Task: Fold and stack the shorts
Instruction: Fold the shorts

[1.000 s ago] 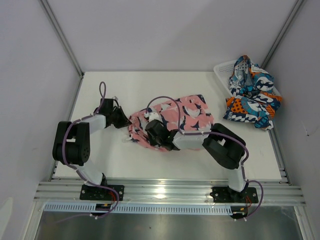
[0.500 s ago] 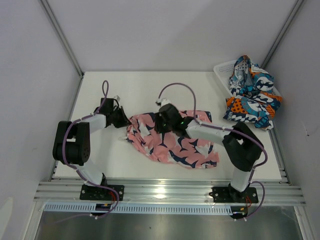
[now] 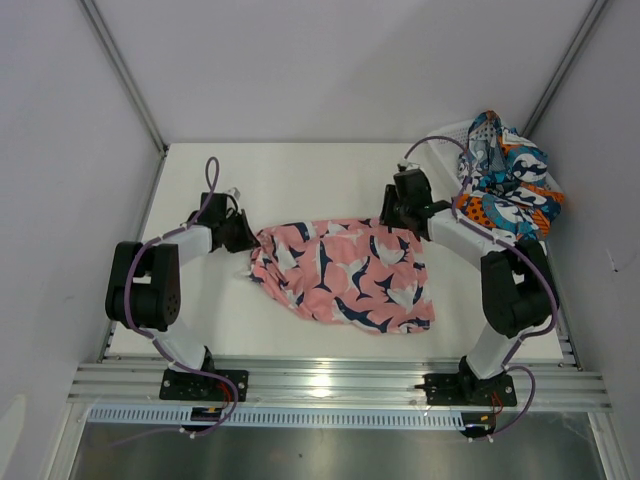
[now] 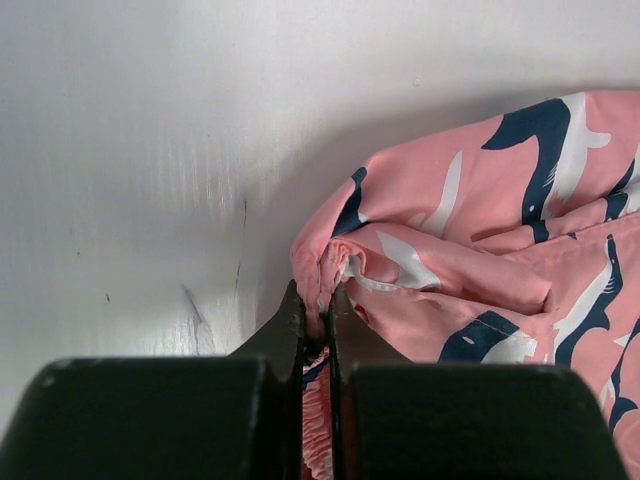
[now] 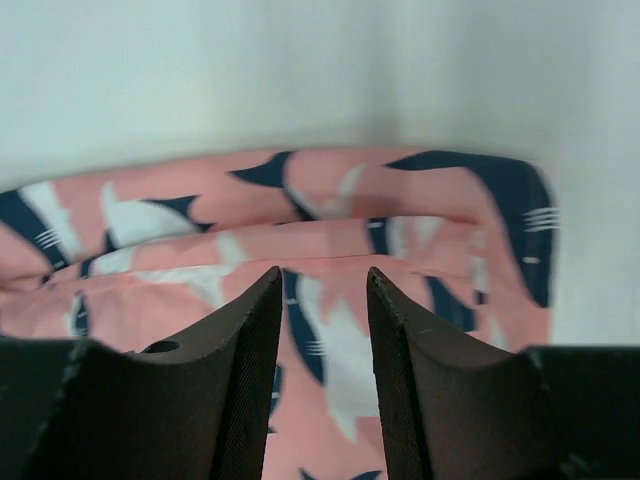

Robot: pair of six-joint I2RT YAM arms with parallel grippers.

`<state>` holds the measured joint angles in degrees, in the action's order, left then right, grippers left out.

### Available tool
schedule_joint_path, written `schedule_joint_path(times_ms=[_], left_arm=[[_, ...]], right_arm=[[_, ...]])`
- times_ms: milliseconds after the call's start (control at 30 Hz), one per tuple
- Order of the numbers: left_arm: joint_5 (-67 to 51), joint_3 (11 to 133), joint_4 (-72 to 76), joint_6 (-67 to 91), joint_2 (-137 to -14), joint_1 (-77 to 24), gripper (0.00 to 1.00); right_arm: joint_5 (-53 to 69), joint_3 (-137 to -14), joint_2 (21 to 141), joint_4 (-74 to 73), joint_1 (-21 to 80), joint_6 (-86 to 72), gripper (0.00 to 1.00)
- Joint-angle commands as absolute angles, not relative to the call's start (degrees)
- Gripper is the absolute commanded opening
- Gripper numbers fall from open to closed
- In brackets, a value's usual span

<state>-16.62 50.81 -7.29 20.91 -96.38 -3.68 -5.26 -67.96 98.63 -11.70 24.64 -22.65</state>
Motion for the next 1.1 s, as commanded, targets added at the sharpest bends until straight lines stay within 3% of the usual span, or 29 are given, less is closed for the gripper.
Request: schedule_joint_path(times_ms=[0,333,1067], left_arm=[[-15.3,53.2,-7.0,19.2,-96.9,-3.7,0.00],[-15.3,52.9,-7.0,19.7,-96.9,-4.5,0.00],[-14.4,53.3,-7.8,19.2,-97.5,-4.7,0.00]], right_arm=[[-6.7,-66.8,98.5,-13.0,21.3,-22.6,0.43],[-5.2,-64.3,99.6,-12.2,16.1,-22.8,0.44],[-2.1,-65.4,105.8,-7.8,15.4,-23.6,0.42]])
